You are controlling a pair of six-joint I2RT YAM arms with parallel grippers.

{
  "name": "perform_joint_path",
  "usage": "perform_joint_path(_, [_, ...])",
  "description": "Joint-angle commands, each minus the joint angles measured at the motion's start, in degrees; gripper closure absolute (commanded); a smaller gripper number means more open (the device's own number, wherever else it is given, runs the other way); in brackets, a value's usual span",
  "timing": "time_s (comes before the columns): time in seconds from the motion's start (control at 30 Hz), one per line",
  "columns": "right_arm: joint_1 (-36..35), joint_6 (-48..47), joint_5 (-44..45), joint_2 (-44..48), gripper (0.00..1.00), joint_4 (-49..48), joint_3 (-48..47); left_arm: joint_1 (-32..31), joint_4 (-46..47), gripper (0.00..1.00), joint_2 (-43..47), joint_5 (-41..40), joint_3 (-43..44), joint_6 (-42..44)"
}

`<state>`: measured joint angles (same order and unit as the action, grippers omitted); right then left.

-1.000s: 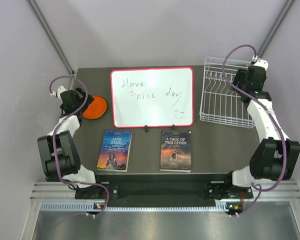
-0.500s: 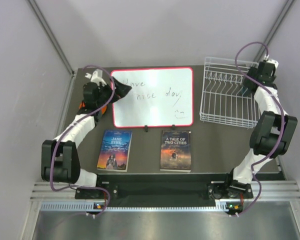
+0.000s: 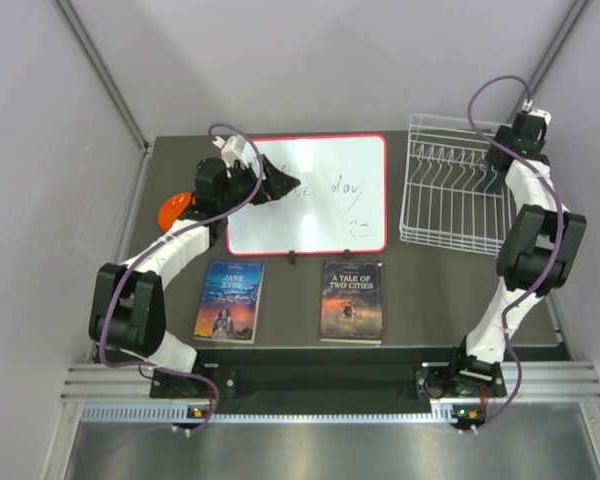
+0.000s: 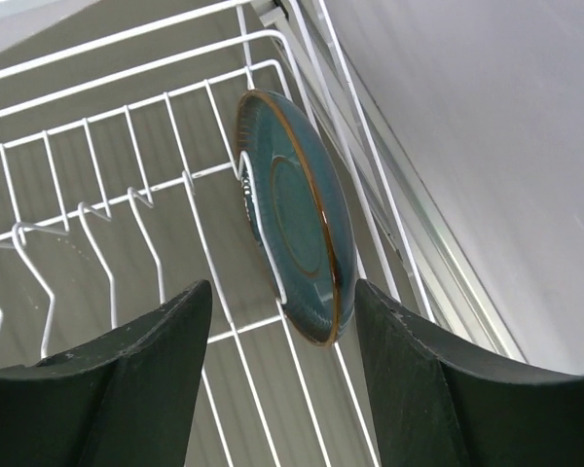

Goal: Unload the plates from the dish rack

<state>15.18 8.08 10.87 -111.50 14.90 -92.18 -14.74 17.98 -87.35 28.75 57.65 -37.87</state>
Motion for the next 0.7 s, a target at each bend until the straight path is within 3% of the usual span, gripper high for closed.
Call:
perform_joint_path(0.0, [0.46, -0.78, 0.99, -1.7, 0.41, -0.22, -4.23, -0.37, 2.68, 0.04, -0.89, 1.48, 2.64, 1.66])
perform_joint_path(0.67, [2.57, -2.11, 0.91, -7.5, 0.48, -2.85, -6.08, -0.64, 2.15, 0.06, 0.95, 0.87, 3.17, 2.01])
